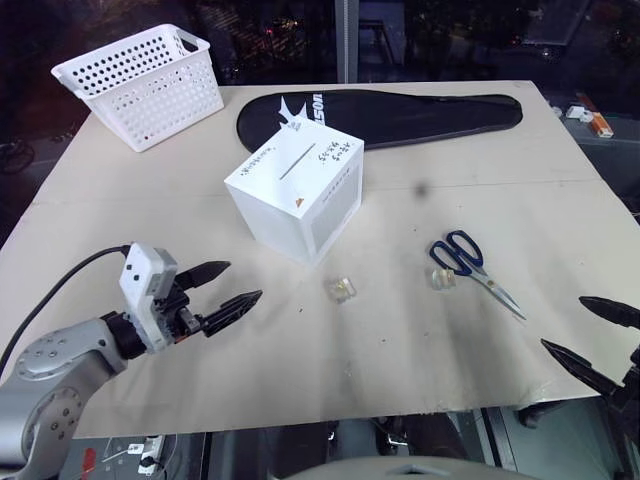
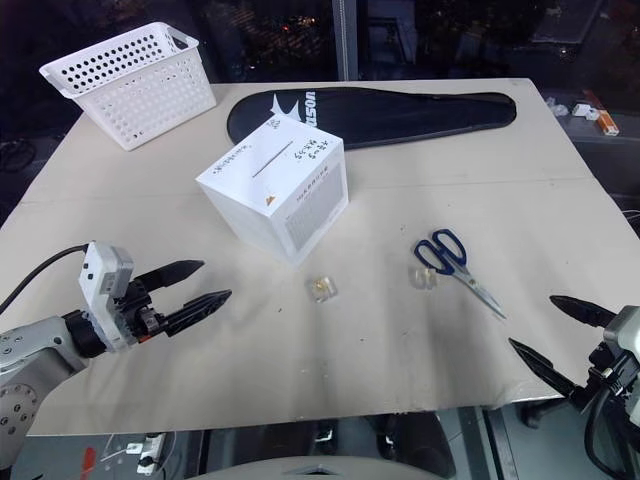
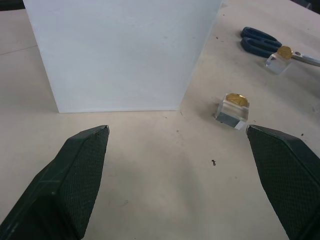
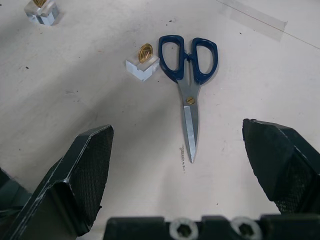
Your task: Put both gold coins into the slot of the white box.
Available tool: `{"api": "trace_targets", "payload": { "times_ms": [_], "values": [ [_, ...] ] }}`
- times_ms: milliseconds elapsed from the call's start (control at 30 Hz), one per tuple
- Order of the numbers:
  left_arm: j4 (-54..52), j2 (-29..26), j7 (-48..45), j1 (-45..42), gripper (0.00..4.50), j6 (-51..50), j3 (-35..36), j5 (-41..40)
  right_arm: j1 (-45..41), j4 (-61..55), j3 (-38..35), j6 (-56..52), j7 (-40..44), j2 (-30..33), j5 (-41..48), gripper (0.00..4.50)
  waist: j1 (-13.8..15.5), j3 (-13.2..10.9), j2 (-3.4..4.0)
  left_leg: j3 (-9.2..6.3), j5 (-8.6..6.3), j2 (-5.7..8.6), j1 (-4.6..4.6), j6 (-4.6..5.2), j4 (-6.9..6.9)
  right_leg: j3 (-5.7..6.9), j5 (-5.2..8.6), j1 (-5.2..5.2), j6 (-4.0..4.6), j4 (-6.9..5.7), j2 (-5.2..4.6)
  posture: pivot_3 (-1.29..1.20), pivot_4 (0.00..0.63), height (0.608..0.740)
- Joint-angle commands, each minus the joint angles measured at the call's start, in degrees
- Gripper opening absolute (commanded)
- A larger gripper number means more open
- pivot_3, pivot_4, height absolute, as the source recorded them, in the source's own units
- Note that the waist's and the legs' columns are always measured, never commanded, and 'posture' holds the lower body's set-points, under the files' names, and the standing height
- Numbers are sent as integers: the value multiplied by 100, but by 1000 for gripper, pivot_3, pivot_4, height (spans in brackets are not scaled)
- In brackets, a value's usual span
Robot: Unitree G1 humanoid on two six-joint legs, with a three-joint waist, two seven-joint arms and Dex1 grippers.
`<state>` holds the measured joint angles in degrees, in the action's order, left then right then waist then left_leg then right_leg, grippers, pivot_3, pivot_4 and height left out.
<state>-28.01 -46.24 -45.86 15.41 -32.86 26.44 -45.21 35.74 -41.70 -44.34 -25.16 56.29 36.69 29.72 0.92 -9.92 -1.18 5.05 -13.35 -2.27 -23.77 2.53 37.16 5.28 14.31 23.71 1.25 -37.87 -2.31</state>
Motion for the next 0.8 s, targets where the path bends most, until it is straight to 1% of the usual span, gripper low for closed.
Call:
{"api": "trace_targets", "payload": {
  "times_ms": [33, 67, 133, 167, 233, 267, 300, 367, 467, 633, 800],
  "values": [
    [-304, 38, 13, -344, 4500, -19, -99, -232, -330, -153, 170, -291, -436, 149, 102, 4444, 1, 0, 0, 0, 0, 0, 0, 0, 0, 1, 0, 0, 0, 0, 0, 0, 150, 738],
    [-490, 61, 19, -605, 4500, -166, -286, -530, -756, -186, 586, -610, -828, 290, -23, 4444, -1, 1, -4, 0, 0, 0, 2, 0, -1, 2, 0, -2, 0, 0, 1, 0, 150, 738],
    [-745, 47, -97, -926, 4500, -297, -549, -783, -1450, -211, 1174, -1269, -1358, 487, 44, 4444, -17, -3, -6, -1, 1, -1, 1, 0, 11, 5, -1, -2, 1, -4, 0, 0, 150, 738],
    [-798, 27, -138, -967, 4500, -311, -593, -804, -1612, -205, 1281, -1475, -1465, 531, 127, 4444, -22, -3, -4, 2, 1, -1, -1, 1, 13, 8, -2, 1, 1, -4, -6, 0, 150, 738],
    [-877, 3, -168, -1107, 4500, -365, -731, -855, -1994, -180, 1760, -1715, -1698, 727, -86, 4444, -8, 0, 0, 11, 2, 2, 5, 2, 13, 15, -3, -3, 1, -9, -18, 0, 150, 738],
    [-900, 12, -193, -1199, 4500, -312, -822, -787, -2202, -166, 2008, -1771, -1803, 783, -176, 4444, -4, 0, 0, 10, 5, 5, 5, 6, 13, 16, -3, -3, 1, -11, -18, 0, 150, 738],
    [-901, -9, -314, -1275, 4500, -211, -946, -662, -2509, -28, 2293, -2099, -1977, 807, -151, 4444, -1, 0, -1, 10, 15, 6, 4, 23, 10, 17, -3, -2, 0, -11, -15, 0, 150, 738],
    [-921, -66, -502, -1321, 4500, -142, -1109, -548, -2874, 167, 2765, -2403, -2048, 931, -187, 4444, 0, -1, -1, 7, 17, 4, -1, 25, 7, 20, -13, 1, -18, -9, -2, 0, 150, 738],
    [-952, -73, -569, -1339, 4500, -176, -1178, -587, -3346, 546, 3093, -2902, -2291, 877, -177, 4444, 1, -2, -2, 7, 18, 4, -3, 23, 5, 18, -13, 1, -19, -6, 2, 0, 150, 738],
    [-1050, -59, -624, -1242, 4500, -160, -1178, -614, -3731, 1053, 3555, -3158, -2479, 903, -391, 4444, 0, -2, -4, 11, 18, 5, -7, 24, 8, 16, -12, 0, -22, 0, 0, 0, 150, 738],
    [-1117, -65, -701, -1178, 4500, -144, -1107, -674, -4116, 1580, 3808, -3236, -2553, 834, -508, 4444, -2, -2, -3, 10, 17, 4, -3, 25, 9, 17, -13, 0, -23, -7, 1, 0, 150, 738]
  ]
}}
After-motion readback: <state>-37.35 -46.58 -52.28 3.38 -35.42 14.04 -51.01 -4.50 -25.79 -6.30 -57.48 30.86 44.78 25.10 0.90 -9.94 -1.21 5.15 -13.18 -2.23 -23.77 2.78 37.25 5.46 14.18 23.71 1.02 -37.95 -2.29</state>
